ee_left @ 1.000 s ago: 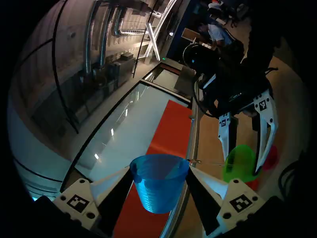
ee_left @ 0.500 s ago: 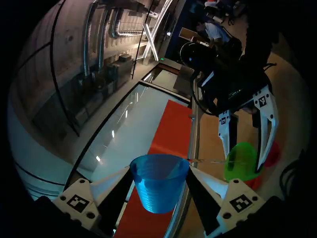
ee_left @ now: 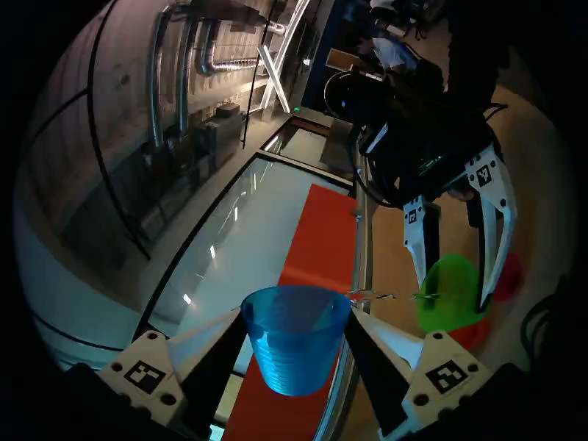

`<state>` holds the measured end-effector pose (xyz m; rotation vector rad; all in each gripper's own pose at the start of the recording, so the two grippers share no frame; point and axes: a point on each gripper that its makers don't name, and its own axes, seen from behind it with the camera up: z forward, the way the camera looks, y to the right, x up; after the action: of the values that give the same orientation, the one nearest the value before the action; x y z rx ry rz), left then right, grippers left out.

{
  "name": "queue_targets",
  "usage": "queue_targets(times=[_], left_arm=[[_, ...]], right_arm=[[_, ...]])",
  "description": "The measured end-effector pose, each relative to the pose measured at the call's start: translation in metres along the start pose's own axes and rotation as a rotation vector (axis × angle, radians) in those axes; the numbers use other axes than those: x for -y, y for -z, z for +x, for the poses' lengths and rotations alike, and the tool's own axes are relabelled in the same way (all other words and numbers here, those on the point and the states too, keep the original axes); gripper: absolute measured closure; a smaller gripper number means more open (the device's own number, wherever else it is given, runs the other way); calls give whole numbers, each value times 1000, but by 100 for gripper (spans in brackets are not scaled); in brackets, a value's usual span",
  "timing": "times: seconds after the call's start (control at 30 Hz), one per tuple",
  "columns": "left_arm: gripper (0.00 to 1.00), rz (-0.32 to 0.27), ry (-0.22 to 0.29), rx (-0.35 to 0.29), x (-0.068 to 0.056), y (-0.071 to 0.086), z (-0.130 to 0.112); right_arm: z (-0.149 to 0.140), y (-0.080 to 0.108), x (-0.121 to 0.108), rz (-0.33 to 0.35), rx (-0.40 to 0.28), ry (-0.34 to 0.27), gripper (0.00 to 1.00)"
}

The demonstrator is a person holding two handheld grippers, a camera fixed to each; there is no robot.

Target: Pour water

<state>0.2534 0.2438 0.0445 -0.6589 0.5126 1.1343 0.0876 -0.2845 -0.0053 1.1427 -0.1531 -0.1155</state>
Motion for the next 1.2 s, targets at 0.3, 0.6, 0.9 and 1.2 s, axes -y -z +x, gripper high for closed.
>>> queue_targets(times=[0.3, 0.6, 0.9, 1.2], left_arm=[[13, 8, -22, -7, 3, 0, 3], [13, 15, -41, -13, 9, 1, 5], [13, 20, -58, -14, 8, -1, 4], [13, 21, -77, -21, 6, -2, 6]], right_arm=[[0, 0, 0, 0, -1, 2, 10], [-1, 0, -1, -3, 0, 2, 10], [0, -1, 0, -1, -2, 2, 10], [-1, -1, 1, 0, -3, 1, 10]])
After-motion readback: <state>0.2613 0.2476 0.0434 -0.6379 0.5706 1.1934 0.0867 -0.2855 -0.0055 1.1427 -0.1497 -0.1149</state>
